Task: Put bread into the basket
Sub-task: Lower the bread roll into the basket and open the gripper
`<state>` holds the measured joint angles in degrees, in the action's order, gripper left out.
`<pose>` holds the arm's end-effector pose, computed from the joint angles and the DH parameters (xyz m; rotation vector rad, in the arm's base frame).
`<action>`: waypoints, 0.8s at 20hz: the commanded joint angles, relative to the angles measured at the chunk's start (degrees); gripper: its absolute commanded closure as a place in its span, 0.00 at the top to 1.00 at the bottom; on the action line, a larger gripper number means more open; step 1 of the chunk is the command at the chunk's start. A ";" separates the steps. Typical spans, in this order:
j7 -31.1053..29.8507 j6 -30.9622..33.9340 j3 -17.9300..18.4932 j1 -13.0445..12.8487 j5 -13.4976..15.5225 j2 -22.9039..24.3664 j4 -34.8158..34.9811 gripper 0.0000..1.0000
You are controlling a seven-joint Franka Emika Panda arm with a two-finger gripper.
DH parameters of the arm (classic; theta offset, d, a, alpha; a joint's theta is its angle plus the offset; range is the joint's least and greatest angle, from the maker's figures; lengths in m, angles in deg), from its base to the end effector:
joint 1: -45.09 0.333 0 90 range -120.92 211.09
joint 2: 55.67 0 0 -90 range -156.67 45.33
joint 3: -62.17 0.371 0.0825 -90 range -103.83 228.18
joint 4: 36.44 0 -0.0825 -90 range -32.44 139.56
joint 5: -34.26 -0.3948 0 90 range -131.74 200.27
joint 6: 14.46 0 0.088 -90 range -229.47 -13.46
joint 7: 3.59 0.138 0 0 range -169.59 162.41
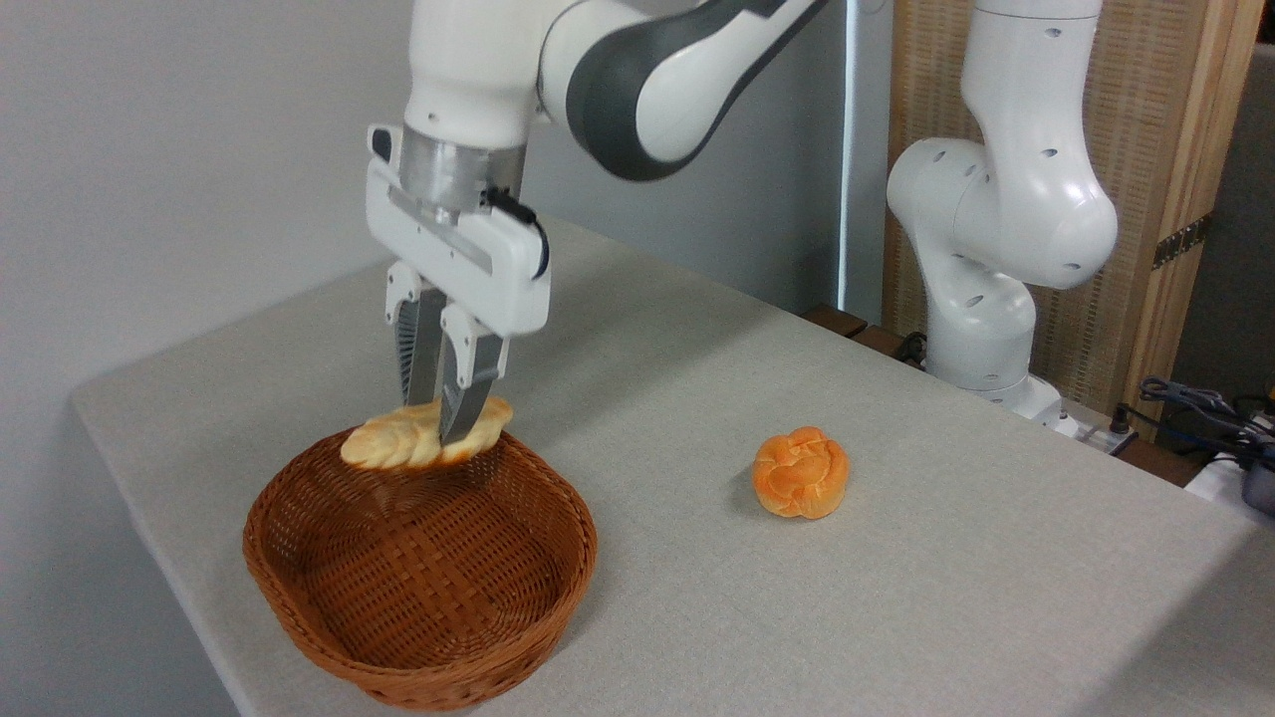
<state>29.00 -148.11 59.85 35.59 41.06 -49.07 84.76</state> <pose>0.5480 -0.1201 0.5201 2.8734 -1.0620 0.5316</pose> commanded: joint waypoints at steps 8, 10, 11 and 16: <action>0.80 -9.71 1.00 -0.26 1.38 -6.69 -0.78 1.00; 0.89 -9.80 1.09 -0.26 1.21 -6.95 -0.78 1.00; 0.89 -9.80 1.09 -0.26 1.29 -6.95 -0.78 1.00; 0.80 -9.80 2.05 -0.26 1.38 -6.69 -0.87 1.00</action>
<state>29.00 -157.32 60.36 35.72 41.06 -55.82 84.53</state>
